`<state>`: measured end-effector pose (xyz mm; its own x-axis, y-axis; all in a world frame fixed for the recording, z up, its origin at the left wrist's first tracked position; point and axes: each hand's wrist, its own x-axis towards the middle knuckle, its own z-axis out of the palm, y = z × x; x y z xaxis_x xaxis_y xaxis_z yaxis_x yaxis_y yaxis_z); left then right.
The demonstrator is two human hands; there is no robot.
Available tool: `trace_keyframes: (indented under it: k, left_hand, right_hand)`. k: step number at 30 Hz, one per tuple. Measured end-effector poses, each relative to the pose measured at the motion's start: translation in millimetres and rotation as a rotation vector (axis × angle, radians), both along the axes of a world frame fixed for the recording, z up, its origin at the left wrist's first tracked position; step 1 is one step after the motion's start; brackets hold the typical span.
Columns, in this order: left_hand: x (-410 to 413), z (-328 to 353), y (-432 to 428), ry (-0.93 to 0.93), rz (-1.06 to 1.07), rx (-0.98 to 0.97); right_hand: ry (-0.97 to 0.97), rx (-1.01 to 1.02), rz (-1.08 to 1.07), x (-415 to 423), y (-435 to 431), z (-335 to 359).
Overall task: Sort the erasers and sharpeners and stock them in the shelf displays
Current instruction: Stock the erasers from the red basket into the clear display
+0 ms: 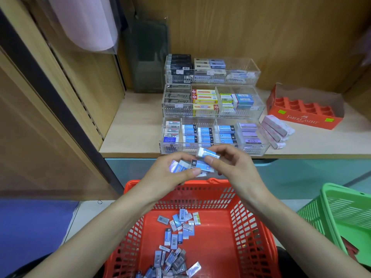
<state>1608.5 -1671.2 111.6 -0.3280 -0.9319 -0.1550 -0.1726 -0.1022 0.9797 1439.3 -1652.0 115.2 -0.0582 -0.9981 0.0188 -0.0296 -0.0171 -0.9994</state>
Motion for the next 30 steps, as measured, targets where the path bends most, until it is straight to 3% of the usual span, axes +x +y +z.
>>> trace_keyframes:
  k: [15, 19, 22, 26, 30]
  left_hand:
    - [7, -3, -16, -0.014, 0.204, 0.002]
    - [18, 3, -25, 0.015, 0.255, 0.026]
    - [29, 8, -35, -0.013, 0.285, 0.003]
    - [43, 15, -50, -0.01, 0.307, -0.027]
    - [55, 21, -61, 0.052, 0.355, -0.032]
  right_hand:
    - [-0.077, 0.041, -0.162, -12, -9, -10]
    - [-0.021, 0.073, -0.185, -15, -29, -11]
    - [0.152, 0.05, -0.145, -11, -57, -8]
    - [0.645, 0.042, -0.02, -6, -104, -16]
    - [0.951, 0.056, 0.088, 1, -135, -28]
